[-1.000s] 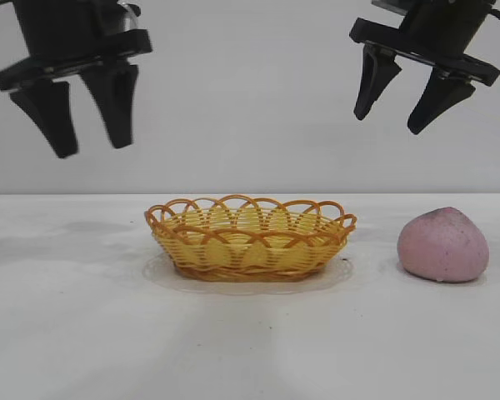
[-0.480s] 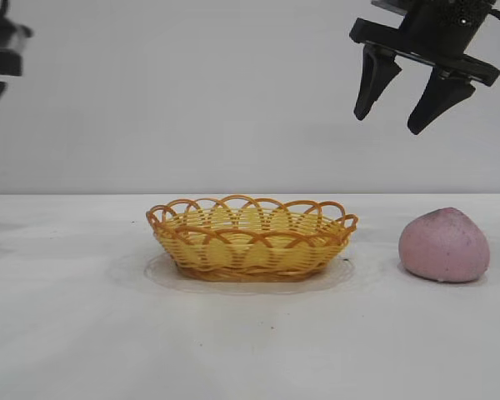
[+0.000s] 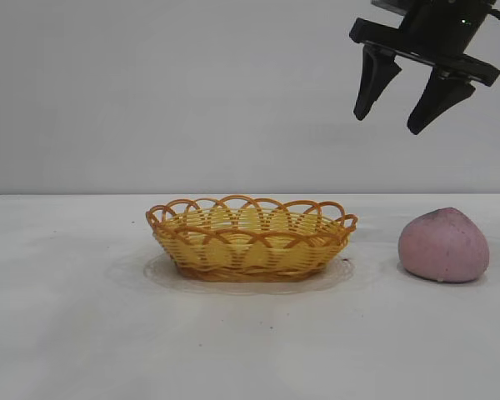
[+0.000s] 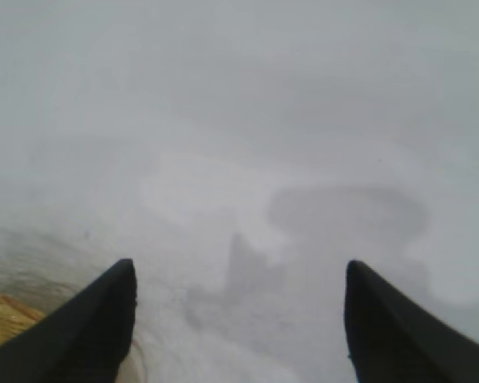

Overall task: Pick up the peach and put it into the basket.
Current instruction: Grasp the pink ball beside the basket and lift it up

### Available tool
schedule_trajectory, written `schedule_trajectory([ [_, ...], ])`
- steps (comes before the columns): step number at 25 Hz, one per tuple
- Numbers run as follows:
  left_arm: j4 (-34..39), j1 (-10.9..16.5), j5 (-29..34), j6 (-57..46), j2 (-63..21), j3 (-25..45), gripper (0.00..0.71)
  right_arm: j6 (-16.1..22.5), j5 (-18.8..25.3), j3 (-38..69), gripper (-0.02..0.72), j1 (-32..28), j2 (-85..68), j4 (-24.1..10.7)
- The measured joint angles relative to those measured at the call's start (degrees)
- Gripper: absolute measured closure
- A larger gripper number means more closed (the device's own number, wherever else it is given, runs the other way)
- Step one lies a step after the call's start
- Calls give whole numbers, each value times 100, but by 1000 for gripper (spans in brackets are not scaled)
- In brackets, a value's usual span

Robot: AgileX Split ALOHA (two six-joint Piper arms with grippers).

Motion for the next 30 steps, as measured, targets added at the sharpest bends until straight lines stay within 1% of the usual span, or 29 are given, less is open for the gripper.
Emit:
schedule_trajectory([
  [6, -102, 0, 24, 0, -1922, 1230, 268, 0, 0, 0, 233, 0, 0, 0],
  [10, -113, 0, 83, 0, -3256, 1818, 268, 0, 0, 0, 233, 0, 0, 0],
  [16, -116, 0, 129, 0, -5202, 2416, 268, -12, 0, 0, 233, 0, 0, -12],
  [20, -116, 0, 129, 0, -6244, 2468, 268, -22, -11, 0, 233, 0, 0, -77],
  [24, -116, 0, 129, 0, -6893, 2468, 268, -22, -19, 0, 233, 0, 0, -100],
  [30, -116, 0, 132, 0, -6944, 2468, 268, -22, -35, -9, 233, 9, 0, -111],
])
